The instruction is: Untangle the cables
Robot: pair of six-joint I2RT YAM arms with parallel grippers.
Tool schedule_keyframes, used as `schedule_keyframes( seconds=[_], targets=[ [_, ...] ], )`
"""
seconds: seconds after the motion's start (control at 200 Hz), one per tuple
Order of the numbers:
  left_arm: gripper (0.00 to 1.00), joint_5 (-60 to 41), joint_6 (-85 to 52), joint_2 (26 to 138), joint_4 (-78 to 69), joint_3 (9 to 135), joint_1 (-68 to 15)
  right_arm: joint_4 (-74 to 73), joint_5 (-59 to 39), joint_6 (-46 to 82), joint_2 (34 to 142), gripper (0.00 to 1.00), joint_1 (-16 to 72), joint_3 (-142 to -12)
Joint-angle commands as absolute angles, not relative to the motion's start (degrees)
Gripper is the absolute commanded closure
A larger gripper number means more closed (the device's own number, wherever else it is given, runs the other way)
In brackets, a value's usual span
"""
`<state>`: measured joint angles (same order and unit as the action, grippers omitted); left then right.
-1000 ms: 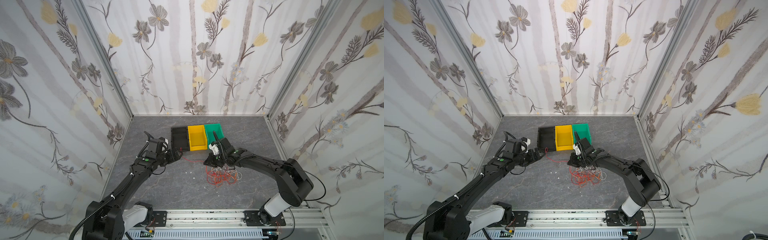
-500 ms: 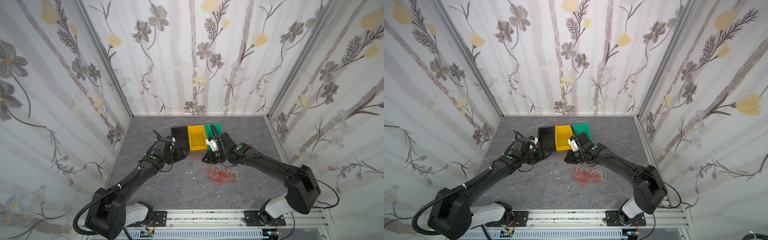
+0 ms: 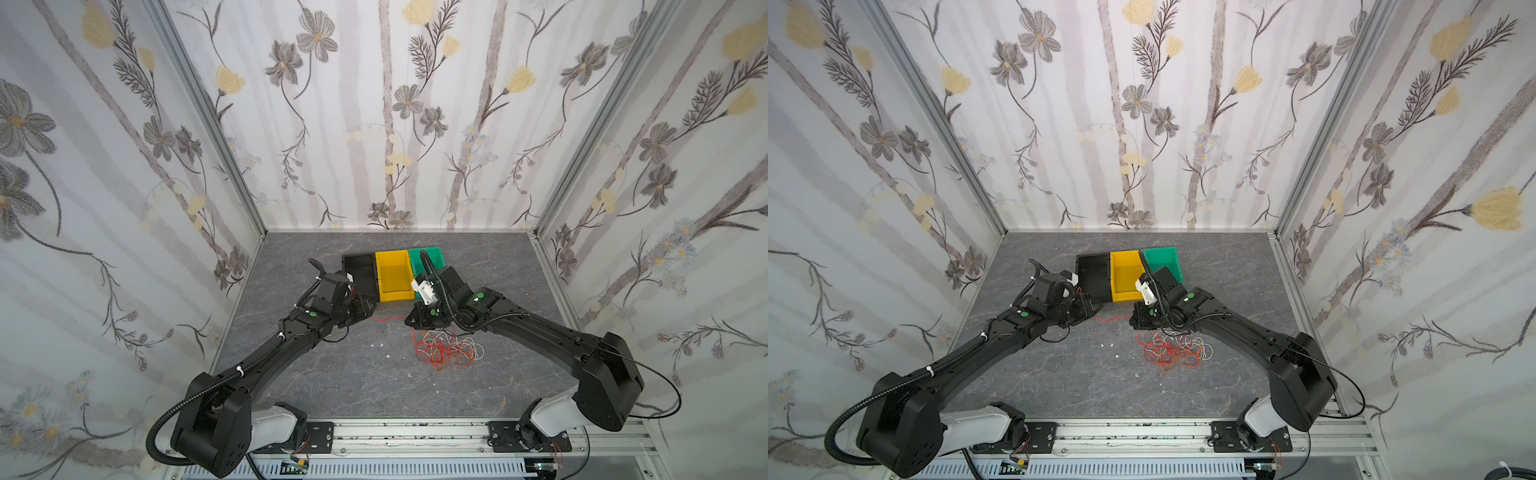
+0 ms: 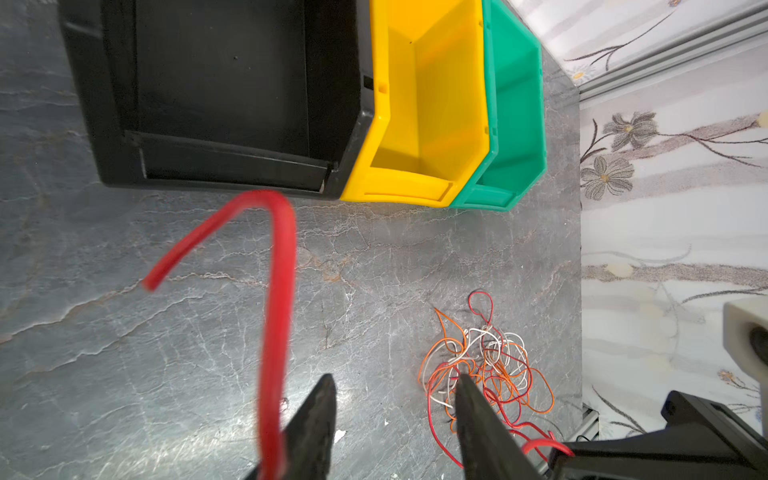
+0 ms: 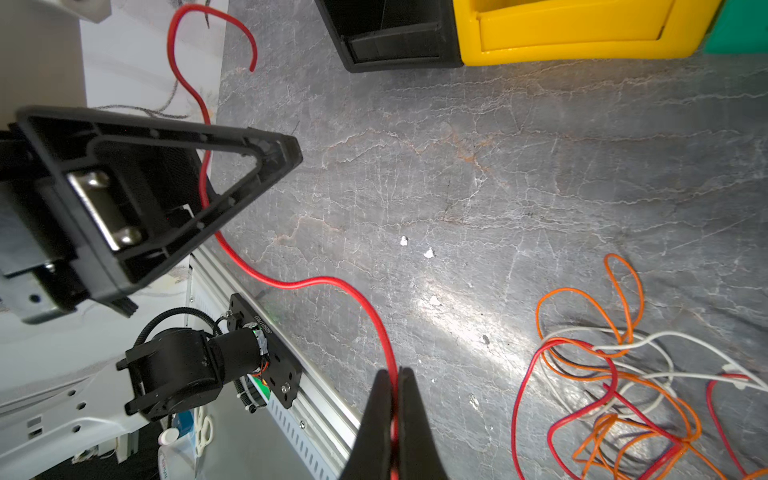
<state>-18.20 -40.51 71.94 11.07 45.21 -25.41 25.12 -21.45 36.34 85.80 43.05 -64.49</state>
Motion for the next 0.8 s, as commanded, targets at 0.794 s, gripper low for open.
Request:
schedule_keyframes(
  seconds=[0.794],
  targets=[
    [0.85,-17.4,-41.1,73.6,10.9,44.8,-25.4,25.9,-17.4,36.5,84.3,1.0,43.8,-63.8]
  ],
)
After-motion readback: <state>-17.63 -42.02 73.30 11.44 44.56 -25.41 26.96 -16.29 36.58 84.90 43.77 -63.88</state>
